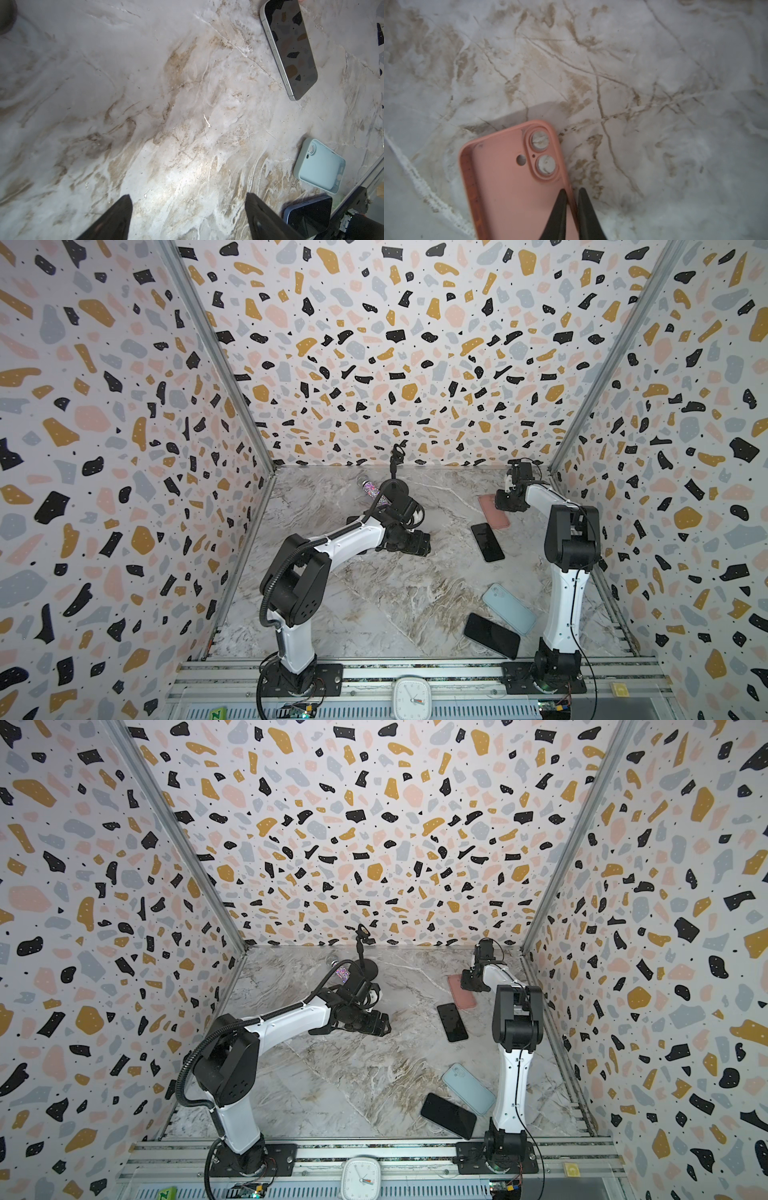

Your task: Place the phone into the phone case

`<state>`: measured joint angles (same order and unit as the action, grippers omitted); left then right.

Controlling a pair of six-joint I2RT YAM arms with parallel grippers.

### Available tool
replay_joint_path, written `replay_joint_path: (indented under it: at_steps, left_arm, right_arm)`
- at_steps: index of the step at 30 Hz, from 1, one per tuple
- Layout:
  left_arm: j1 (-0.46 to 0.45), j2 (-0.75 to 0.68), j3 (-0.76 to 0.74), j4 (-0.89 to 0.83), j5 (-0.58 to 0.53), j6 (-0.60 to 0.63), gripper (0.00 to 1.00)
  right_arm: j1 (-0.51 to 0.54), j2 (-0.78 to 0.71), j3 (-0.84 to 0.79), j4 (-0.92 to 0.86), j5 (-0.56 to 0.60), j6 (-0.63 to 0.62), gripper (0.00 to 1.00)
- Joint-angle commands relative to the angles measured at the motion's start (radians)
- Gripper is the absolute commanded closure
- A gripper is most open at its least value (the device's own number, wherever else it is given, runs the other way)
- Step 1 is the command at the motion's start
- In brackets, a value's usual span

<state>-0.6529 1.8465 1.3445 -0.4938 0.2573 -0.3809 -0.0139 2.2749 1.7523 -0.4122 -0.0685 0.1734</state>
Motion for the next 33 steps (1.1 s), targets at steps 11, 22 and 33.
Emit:
replay_joint_path:
  at_steps: [11,22,33]
  left_arm:
    - [0.013,-0.04,0.001,-0.016,0.01,-0.007,0.14]
    - [0.02,-0.155,-0.07,-0.009,-0.002,-0.028,0.14]
    - [0.045,-0.286,-0.258,0.072,-0.012,-0.059,0.13]
  right_arm:
    - [-0.005,-0.111,0.077,-0.111,0.036,0.029,1.0]
    - [0.325,-0.419,-0.297,-0.083,0.063,0.167,0.99]
    - [0.642,-0.444,-0.532,0.001,0.07,0.352,0.96]
